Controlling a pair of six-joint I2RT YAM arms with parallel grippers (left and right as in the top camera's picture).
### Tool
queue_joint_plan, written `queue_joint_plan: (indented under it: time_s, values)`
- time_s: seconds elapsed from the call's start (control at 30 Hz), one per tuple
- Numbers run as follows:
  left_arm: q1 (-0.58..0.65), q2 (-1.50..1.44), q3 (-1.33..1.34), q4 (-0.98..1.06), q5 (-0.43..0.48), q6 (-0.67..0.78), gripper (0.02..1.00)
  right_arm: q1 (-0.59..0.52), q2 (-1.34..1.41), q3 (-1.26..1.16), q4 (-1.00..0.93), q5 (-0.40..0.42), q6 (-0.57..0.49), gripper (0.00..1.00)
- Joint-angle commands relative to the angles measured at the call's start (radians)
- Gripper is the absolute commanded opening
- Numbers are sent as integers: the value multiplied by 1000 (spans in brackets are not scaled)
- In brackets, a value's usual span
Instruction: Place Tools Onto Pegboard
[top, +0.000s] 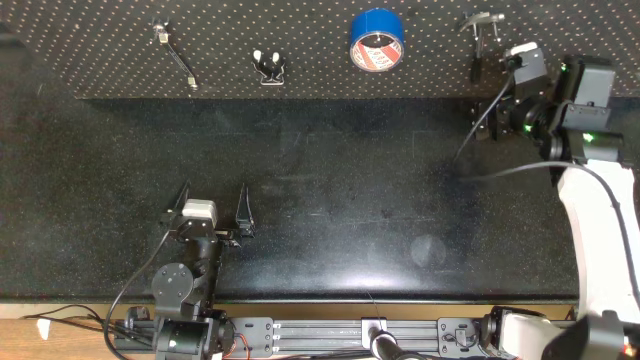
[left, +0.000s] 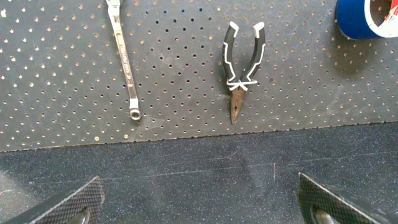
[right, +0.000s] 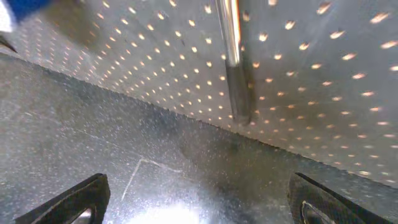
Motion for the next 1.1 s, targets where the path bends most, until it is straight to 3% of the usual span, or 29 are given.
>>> queue_joint_plan:
  time_s: [0.03,0.13,0.27,0.4,0.5,0.57,0.77,0.83,0.9,1.1]
  values:
    - [-3,-10,-1,-8,4,9,996,7,-175,-37,-65,129,0,928]
    - [-3,-10,-1,-7,4,9,996,7,-312,-163,24,140,14,930]
    - [-3,-10,-1,-8,4,9,996,9,-497,-407,234,137,151,932]
    - [-3,-10,-1,-8,4,9,996,74,-753,-624,358,176,205,932]
    - [-3,-10,-1,-7,4,9,996,117,-912,-750,418,201,243,932]
    - [-3,-10,-1,-8,4,9,996,139,-1017,-840,442,243,330,932]
    - [-3,-10,-1,-8,4,9,996,187,-1273,-1028,466,262,413,932]
    - [-3,-10,-1,-8,4,9,996,204,-1319,-1056,445,333,458,932]
    - [-3,-10,-1,-8,4,9,996,214,-1352,-1056,436,405,457,932]
    - [-3,-10,-1,-8,4,9,996,218,-1361,-1056,403,438,373,934]
